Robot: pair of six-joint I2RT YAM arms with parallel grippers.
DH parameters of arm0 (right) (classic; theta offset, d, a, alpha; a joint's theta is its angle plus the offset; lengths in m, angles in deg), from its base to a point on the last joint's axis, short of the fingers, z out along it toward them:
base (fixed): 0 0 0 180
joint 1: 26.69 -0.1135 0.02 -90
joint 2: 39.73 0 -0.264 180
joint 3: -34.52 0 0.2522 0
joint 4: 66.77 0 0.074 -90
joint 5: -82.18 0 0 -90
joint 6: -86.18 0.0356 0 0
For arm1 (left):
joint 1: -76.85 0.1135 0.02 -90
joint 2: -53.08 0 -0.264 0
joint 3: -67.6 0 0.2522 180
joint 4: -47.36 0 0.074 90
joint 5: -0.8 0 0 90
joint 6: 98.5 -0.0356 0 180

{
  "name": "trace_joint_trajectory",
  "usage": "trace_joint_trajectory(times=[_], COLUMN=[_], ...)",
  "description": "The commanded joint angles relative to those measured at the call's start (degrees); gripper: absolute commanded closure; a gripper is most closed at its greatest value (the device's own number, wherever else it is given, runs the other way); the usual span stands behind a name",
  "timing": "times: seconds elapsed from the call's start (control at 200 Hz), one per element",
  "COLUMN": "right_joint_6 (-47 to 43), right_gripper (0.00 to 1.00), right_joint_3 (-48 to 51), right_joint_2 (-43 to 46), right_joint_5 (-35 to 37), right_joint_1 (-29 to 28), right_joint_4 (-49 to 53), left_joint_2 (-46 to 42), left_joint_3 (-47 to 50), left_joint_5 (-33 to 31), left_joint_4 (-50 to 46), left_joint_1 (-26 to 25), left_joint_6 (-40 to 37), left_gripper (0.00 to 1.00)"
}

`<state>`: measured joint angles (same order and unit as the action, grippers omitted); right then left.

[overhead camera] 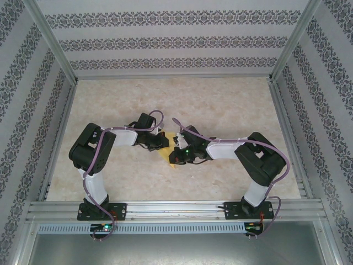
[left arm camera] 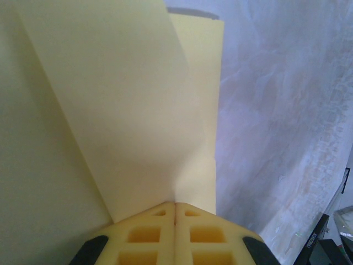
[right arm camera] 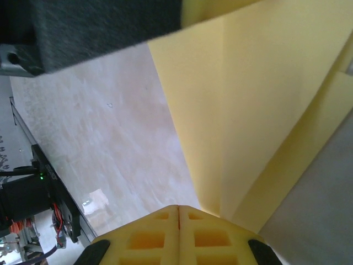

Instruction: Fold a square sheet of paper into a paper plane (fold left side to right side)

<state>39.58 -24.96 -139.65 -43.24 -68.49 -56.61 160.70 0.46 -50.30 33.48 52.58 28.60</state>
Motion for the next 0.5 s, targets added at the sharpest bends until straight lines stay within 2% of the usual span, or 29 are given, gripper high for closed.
trace_joint_trajectory(times=[0.0,0.495], right_joint_6=[0.1,-0.6], right_gripper=[1.0,1.0], right_joint_3=[1.2,1.6], right_joint_2=[-0.8,-1.0], right_joint_5=[1.1,2.5], right_joint_1=[-0.4,-0.7], right_joint_4=[0.1,2.3], left_joint_2=[3.0,3.0], left_joint_3=[2.0,1.7], left_joint_5=[-5.7,-5.8], left_joint_4=[-4.9,-5.3], left_joint_1=[-0.2,-0.2], left_joint_6=[-0.3,-0.5], left_gripper=[1.0,1.0])
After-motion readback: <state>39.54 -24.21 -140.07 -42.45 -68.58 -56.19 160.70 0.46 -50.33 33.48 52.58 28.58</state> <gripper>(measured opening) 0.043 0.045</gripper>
